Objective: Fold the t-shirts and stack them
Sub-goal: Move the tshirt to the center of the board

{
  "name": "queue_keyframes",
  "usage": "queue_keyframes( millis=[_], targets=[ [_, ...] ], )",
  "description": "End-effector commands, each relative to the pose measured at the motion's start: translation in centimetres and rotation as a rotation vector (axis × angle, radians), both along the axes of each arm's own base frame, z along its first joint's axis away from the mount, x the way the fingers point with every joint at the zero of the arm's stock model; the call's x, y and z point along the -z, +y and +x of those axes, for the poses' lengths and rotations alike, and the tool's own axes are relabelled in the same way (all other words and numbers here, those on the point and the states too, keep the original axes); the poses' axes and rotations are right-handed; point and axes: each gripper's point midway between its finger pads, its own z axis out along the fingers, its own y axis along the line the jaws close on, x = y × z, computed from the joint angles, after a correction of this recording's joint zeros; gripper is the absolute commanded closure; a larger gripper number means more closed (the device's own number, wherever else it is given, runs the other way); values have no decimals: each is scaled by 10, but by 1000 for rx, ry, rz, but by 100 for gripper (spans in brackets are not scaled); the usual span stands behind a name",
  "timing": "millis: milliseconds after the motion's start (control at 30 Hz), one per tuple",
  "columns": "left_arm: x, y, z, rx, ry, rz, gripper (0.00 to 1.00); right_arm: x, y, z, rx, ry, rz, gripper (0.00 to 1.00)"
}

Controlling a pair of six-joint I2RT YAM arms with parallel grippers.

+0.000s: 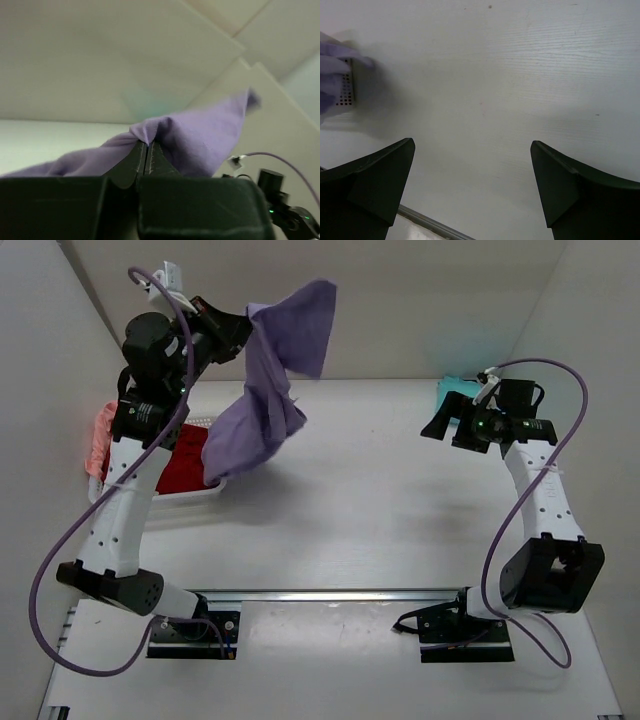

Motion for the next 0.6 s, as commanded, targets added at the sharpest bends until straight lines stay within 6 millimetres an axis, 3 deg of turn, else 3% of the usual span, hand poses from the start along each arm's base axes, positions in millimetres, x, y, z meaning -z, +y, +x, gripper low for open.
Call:
queue_keyframes(
  millis=[0, 67, 200, 333, 367, 433, 500, 567],
  targets=[
    [-5, -42, -12, 278, -66, -49, 100, -18, -9, -4, 41, -66, -14, 1],
    [0, -56, -21, 391, -52, -49, 100, -15, -10, -9, 41, -61, -26, 2],
    [32, -85, -32, 635, 81, -119, 100, -13, -11, -16, 46, -60, -20, 2],
    [40, -125, -45, 786, 114, -95, 100, -14, -9, -23, 50, -73, -10, 1],
    [25, -136, -53, 851, 78, -107, 100, -14, -9, -24, 43, -85, -8, 1],
    [27, -151, -65, 1006, 113, -138, 100, -12, -5, -27, 33, -86, 3, 1],
    [18, -161, -72, 1120, 75, -185, 100, -12, 2, -30, -8, -99, 9, 1],
    [15, -169, -74, 1158, 96, -230, 100, -14, 20, -29, -92, -138, 20, 0]
  ],
)
